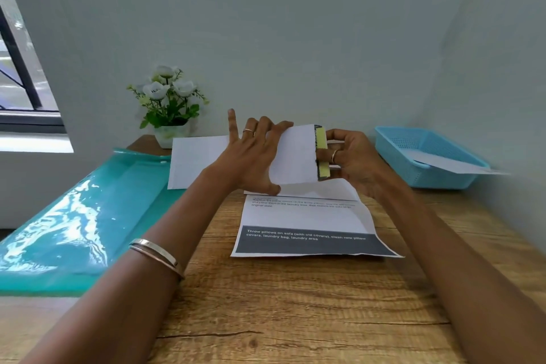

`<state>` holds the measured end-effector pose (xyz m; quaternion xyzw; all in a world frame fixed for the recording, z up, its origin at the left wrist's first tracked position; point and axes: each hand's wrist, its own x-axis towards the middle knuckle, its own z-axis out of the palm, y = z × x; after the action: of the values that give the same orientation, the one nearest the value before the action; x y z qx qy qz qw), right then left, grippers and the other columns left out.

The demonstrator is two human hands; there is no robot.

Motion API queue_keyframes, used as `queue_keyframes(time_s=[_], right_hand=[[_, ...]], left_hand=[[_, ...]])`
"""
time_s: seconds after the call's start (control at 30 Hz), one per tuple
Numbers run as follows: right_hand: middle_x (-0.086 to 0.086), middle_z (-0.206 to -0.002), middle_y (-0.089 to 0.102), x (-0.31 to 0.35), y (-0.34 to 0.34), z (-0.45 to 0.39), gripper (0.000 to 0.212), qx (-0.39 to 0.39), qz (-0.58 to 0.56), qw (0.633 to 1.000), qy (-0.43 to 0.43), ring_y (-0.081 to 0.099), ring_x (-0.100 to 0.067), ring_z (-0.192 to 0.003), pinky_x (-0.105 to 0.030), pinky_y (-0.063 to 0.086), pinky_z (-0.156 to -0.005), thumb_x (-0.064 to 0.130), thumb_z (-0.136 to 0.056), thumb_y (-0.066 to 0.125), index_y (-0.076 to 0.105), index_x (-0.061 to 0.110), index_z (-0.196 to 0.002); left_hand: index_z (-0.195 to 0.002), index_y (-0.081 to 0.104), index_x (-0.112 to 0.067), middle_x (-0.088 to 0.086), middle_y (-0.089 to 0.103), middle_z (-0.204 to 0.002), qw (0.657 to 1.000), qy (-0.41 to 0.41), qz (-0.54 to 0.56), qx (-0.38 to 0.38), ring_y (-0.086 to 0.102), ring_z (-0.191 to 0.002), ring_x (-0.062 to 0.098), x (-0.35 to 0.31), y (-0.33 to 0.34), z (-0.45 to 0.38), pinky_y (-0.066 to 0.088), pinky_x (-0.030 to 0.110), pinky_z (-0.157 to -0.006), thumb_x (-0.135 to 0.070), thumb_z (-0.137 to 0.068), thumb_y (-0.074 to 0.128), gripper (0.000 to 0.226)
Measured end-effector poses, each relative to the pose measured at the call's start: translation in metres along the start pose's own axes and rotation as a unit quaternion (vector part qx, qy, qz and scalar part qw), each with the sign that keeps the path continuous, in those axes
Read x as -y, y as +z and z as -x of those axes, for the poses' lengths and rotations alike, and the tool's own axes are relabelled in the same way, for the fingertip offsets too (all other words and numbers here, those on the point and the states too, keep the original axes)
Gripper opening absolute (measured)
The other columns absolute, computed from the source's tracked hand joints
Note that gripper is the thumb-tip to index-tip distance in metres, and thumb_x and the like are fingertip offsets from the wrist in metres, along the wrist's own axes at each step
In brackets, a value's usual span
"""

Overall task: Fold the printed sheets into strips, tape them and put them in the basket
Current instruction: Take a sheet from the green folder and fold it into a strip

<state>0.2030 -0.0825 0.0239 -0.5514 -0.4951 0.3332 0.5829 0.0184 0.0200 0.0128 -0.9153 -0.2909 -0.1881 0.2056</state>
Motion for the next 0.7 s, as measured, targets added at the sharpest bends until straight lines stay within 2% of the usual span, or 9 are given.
queue_keyframes(time_s=[0.1, 0.17, 0.23, 0.33, 0.4, 0.47, 0.5, 0.57, 0.7], right_hand=[[0.001, -0.075, 0.074, -0.007, 0.004, -0.003, 0.025, -0.008, 0.005, 1.000, 0.000, 0.071, -0.016, -0.065, -0.032, 0.058, -0.052, -0.009, -0.087, 0.059, 0.068, 0.011, -0.098], [-0.007, -0.080, 0.072, -0.011, 0.007, -0.005, 0.028, -0.011, 0.030, 0.999, 0.009, 0.069, -0.022, -0.068, -0.035, 0.059, -0.055, -0.013, -0.086, 0.055, 0.067, 0.003, -0.106], [-0.016, -0.080, 0.067, -0.013, 0.009, -0.004, 0.023, -0.030, 0.081, 0.996, 0.003, 0.063, -0.025, -0.066, -0.033, 0.055, -0.054, -0.014, -0.084, 0.057, 0.066, -0.006, -0.103], [-0.016, -0.076, 0.060, -0.013, 0.012, -0.006, 0.020, -0.072, 0.104, 0.992, -0.010, 0.056, -0.024, -0.064, -0.036, 0.051, -0.055, -0.016, -0.079, 0.058, 0.063, -0.013, -0.098], [-0.017, -0.078, 0.064, -0.011, 0.013, -0.006, 0.021, -0.085, 0.104, 0.990, -0.032, 0.058, -0.022, -0.066, -0.032, 0.053, -0.050, -0.017, -0.078, 0.059, 0.065, -0.013, -0.098], [-0.019, -0.080, 0.070, -0.009, 0.011, -0.005, 0.021, -0.079, 0.092, 0.991, -0.048, 0.065, -0.024, -0.067, -0.033, 0.056, -0.050, -0.018, -0.078, 0.059, 0.067, -0.010, -0.096], [-0.016, -0.079, 0.072, -0.009, 0.010, -0.004, 0.023, -0.067, 0.079, 0.993, -0.050, 0.068, -0.024, -0.064, -0.037, 0.058, -0.049, -0.020, -0.077, 0.059, 0.069, -0.007, -0.093], [-0.012, -0.074, 0.071, -0.008, 0.009, -0.003, 0.022, -0.044, 0.044, 0.997, -0.048, 0.069, -0.024, -0.056, -0.035, 0.057, -0.047, -0.020, -0.077, 0.060, 0.070, -0.005, -0.089], [-0.019, -0.088, 0.069, -0.009, 0.007, -0.006, 0.011, -0.022, -0.013, 0.999, -0.021, 0.070, -0.035, -0.066, -0.034, 0.061, -0.060, -0.001, -0.089, 0.060, 0.068, -0.007, -0.095]], left_hand=[[-0.149, 0.009, -0.017, 0.011, 0.036, -0.128, 0.999, 0.025, -0.018, -0.023, 0.037, -0.120, 0.033, -0.004, 0.001, -0.002, -0.001, 0.073, -0.105, -0.075, -0.054, 0.060, 0.122], [-0.149, 0.011, -0.016, 0.012, 0.038, -0.126, 0.998, 0.042, -0.026, -0.039, 0.039, -0.117, 0.032, -0.006, 0.002, -0.002, 0.000, 0.073, -0.105, -0.077, -0.053, 0.057, 0.122], [-0.150, 0.013, -0.016, 0.013, 0.040, -0.125, 0.997, 0.057, -0.032, -0.047, 0.040, -0.117, 0.033, -0.007, 0.004, -0.003, -0.001, 0.073, -0.106, -0.080, -0.054, 0.053, 0.122], [-0.149, 0.016, -0.015, 0.013, 0.042, -0.122, 0.996, 0.057, -0.032, -0.063, 0.043, -0.112, 0.033, -0.007, 0.007, -0.002, 0.002, 0.074, -0.105, -0.078, -0.054, 0.054, 0.120], [-0.148, 0.020, -0.015, 0.012, 0.043, -0.120, 0.995, 0.050, -0.038, -0.078, 0.045, -0.108, 0.033, -0.007, 0.006, -0.002, 0.006, 0.074, -0.104, -0.074, -0.054, 0.055, 0.116], [-0.147, 0.022, -0.017, 0.011, 0.043, -0.121, 0.995, 0.045, -0.041, -0.078, 0.047, -0.108, 0.032, -0.007, 0.005, -0.003, 0.006, 0.074, -0.104, -0.072, -0.054, 0.056, 0.112], [-0.145, 0.025, -0.019, 0.010, 0.044, -0.121, 0.996, 0.042, -0.037, -0.073, 0.047, -0.109, 0.032, -0.006, 0.004, -0.004, 0.006, 0.074, -0.104, -0.071, -0.055, 0.056, 0.109], [-0.140, 0.033, -0.021, 0.007, 0.049, -0.121, 0.997, 0.040, -0.020, -0.067, 0.050, -0.109, 0.030, -0.004, 0.002, -0.004, 0.006, 0.075, -0.104, -0.067, -0.056, 0.057, 0.099], [-0.130, 0.041, -0.024, 0.001, 0.053, -0.116, 0.998, 0.026, 0.003, -0.051, 0.053, -0.108, 0.028, 0.010, -0.006, -0.003, 0.007, 0.074, -0.104, -0.059, -0.055, 0.060, 0.085]])
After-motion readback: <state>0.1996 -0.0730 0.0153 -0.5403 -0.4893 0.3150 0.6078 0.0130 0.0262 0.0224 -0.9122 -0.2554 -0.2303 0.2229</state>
